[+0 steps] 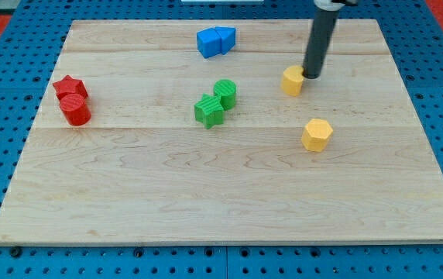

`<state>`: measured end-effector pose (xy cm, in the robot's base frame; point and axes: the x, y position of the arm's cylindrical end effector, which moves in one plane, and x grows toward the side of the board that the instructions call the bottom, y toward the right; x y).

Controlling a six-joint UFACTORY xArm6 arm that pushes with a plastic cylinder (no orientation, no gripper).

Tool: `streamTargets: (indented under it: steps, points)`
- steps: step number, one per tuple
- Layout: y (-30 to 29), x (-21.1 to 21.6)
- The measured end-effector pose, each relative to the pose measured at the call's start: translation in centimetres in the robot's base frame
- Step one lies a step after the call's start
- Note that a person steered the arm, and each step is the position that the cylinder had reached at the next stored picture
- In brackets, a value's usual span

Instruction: Push yellow heart closer to the blue cube

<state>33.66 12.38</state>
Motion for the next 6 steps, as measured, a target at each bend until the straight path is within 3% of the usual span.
streamTargets:
  steps: [1, 2, 5, 6]
  points:
    - [1.7, 4.0]
    - [-0.7, 4.4]
    - [-19.2, -1.8]
    - [-21.9, -5.4]
